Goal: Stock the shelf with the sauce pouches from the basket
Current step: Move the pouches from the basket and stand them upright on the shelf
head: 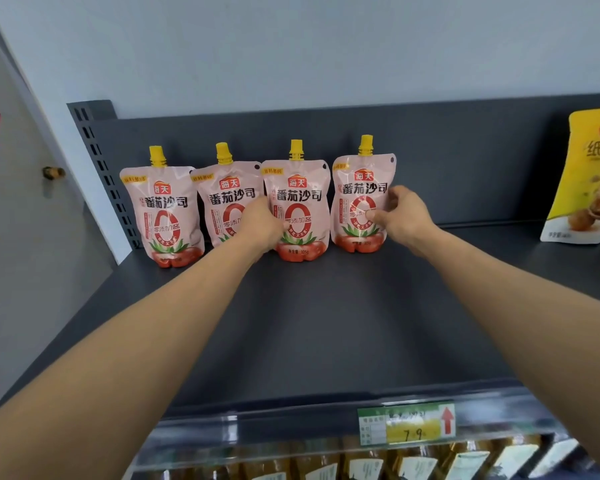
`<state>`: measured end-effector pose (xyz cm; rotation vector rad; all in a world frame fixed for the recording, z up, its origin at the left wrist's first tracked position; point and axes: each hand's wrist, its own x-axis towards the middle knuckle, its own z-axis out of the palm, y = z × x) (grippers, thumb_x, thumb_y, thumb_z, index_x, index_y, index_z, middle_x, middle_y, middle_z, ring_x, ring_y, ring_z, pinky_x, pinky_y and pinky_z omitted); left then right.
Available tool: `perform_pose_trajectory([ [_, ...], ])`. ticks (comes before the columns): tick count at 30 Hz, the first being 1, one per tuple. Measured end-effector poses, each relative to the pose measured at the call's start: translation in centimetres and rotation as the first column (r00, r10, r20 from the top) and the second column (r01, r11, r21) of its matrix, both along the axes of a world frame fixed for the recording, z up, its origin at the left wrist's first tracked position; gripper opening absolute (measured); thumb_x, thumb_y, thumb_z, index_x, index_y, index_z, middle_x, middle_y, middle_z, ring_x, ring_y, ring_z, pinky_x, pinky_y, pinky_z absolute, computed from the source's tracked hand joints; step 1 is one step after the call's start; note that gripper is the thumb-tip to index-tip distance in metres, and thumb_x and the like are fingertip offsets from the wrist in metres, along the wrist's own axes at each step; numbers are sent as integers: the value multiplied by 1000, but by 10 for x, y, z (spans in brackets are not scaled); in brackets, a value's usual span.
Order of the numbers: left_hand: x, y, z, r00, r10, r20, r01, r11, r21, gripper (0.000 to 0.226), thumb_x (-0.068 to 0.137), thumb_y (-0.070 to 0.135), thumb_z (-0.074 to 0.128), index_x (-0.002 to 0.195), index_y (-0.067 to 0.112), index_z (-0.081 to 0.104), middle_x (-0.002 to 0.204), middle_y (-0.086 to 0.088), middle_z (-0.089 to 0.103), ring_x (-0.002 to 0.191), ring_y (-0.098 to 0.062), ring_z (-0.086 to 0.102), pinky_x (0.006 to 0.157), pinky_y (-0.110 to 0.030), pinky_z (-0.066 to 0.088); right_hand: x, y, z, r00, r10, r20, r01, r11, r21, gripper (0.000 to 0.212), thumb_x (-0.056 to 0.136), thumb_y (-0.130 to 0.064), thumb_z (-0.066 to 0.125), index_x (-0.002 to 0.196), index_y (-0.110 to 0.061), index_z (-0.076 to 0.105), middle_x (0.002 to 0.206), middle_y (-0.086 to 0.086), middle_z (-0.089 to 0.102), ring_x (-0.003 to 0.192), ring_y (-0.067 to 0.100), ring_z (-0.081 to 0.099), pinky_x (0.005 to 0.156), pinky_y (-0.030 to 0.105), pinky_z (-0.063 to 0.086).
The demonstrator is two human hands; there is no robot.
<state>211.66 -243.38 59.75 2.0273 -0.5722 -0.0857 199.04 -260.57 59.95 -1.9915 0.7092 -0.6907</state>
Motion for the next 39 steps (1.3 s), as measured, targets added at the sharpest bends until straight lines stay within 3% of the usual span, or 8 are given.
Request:
perform_pose_trajectory([
  [9, -20, 9, 9, 988, 43, 149, -70, 980, 184, 33, 83, 17, 67, 111, 0, 63, 115, -16, 66, 104, -30, 63, 89, -40, 52, -25, 15, 8, 989, -135, -62, 119, 970, -214, 55, 90, -16, 60, 138, -5, 36, 135, 15, 51, 120, 29, 52, 91, 36, 45],
  [12, -31, 14, 14, 987, 55, 152, -86, 976, 201, 30, 84, 16, 65, 107, -2, 63, 112, -17, 66, 102, -31, 63, 88, -41, 52, -44, 28, 13, 995, -84, -62, 64, 960, -272, 41, 91, -17, 57, 129, -7, 47, 124, 11, 58, 109, 25, 57, 81, 30, 44],
  [16, -49, 21, 19, 975, 105, 197, -150, 961, 231, 25, 85, 14, 63, 103, -4, 62, 108, -21, 65, 98, -33, 62, 72, -35, 47, -78, 47, 21, 993, 20, -116, -59, 936, -348, 31, 90, -17, 57, 120, -10, 58, 117, 8, 63, 108, 23, 58, 90, 32, 47],
  [20, -71, 30, 29, 970, 125, 206, -170, 961, 216, 24, 87, 11, 58, 102, -5, 63, 104, -24, 66, 97, -36, 63, 82, -41, 53, -111, 63, 25, 977, 116, -177, -178, 901, -395, 26, 91, -16, 56, 115, -10, 63, 118, 8, 65, 109, 22, 59, 84, 23, 43],
  [23, -98, 34, 37, 996, 10, 83, -19, 994, 104, 19, 86, 6, 58, 99, -6, 64, 95, -23, 68, 86, -33, 67, 80, -44, 57, -132, 71, 29, 966, 153, -208, -229, 880, -416, 23, 91, -16, 57, 111, -10, 66, 115, 8, 67, 106, 21, 60, 83, 22, 42],
  [28, -171, 53, 44, 975, -223, 9, 221, 972, 75, 10, 85, 3, 60, 79, 10, 62, 73, -9, 65, 62, -13, 63, 57, -18, 56, -175, 89, 32, 954, 205, -218, -284, 847, -449, 18, 90, -16, 59, 103, -10, 69, 95, 4, 68, 85, 13, 58, 76, 19, 38],
  [31, -218, 70, 40, 938, -344, 33, 338, 934, 116, 4, 85, 8, 62, 89, 7, 64, 73, -4, 65, 52, -1, 64, 51, -9, 52, -209, 104, 29, 931, 272, -243, -355, 833, -424, 14, 88, -16, 60, 96, -9, 70, 72, -1, 64, 64, 8, 57, 71, 20, 42],
  [39, -307, 105, -59, 778, -543, -317, 628, 654, 422, 4, 82, 18, 68, 86, 19, 66, 76, 4, 71, 64, -6, 69, 57, -13, 54, -296, 128, -47, 719, 426, -549, -612, 763, -208, 9, 87, -23, 65, 86, -16, 70, 73, -3, 70, 60, 2, 63, 55, 13, 49],
])
